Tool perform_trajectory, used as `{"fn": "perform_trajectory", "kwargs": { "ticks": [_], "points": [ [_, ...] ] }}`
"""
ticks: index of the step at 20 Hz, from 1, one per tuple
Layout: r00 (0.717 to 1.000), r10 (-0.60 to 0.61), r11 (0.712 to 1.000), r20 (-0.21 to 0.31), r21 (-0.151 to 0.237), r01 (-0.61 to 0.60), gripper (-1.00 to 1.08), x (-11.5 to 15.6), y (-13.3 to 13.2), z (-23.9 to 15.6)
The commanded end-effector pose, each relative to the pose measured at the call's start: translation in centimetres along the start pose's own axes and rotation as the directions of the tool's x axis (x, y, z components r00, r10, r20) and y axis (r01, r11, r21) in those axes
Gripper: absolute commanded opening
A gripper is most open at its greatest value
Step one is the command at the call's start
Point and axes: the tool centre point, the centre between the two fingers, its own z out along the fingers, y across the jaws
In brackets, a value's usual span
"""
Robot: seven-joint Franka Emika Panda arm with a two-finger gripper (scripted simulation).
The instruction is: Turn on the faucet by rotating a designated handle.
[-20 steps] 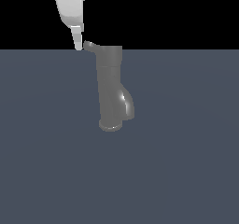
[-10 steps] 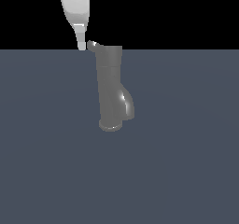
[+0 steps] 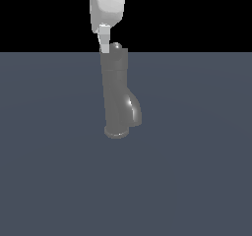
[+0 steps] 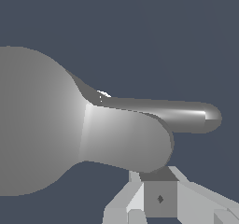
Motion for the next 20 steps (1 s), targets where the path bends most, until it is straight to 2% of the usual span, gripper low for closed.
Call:
{"fn": "perform_trajectory", "kwargs": {
  "ticks": [1,2,20],
  "points": [
    [0.998,0.07,0.998,-0.002,0.007,-0.07,-1.0,4.4,0.8,0.0],
    [1.0,0.005,1.0,0.001,0.002,-0.005,-1.0,0.6,0.2,0.0],
    [0.998,0.066,0.998,-0.002,0.007,-0.066,-1.0,9.7,-2.2,-0.1]
  ]
}}
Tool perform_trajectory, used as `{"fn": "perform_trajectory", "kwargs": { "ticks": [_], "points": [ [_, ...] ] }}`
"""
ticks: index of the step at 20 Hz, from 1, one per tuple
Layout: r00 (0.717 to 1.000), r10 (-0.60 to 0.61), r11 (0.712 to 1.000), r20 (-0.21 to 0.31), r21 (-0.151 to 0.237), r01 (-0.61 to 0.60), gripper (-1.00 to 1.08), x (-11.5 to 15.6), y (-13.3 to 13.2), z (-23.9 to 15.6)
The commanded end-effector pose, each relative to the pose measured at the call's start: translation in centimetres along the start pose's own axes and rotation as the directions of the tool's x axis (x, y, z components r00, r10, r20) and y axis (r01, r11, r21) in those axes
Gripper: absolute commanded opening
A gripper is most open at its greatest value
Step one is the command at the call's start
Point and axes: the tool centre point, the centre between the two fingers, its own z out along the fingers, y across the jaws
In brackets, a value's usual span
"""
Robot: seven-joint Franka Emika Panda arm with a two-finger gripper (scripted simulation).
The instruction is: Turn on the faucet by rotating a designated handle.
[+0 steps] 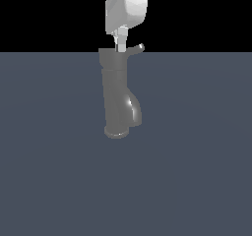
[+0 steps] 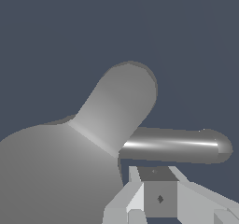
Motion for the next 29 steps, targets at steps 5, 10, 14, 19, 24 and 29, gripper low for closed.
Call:
{"fn": "perform_trajectory", "kwargs": {
  "ticks": [5,10,14,19,24,29],
  "points": [
    [1.0,0.011,1.0,0.009,0.004,-0.011,-1.0,1.3,-0.7,0.0],
    [1.0,0.029,1.0,0.005,0.009,-0.029,-1.0,2.8,-2.0,0.0],
    [0.999,0.043,0.999,0.002,0.013,-0.043,-1.0,3.9,-3.0,-0.1],
    [0.998,0.059,0.998,-0.002,0.018,-0.059,-1.0,5.4,-4.3,-0.1],
    [0.997,0.076,0.997,-0.005,0.023,-0.076,-1.0,6.8,-5.4,-0.2],
    [0.996,0.089,0.996,-0.008,0.027,-0.089,-1.0,7.9,-6.3,-0.2]
  ]
}}
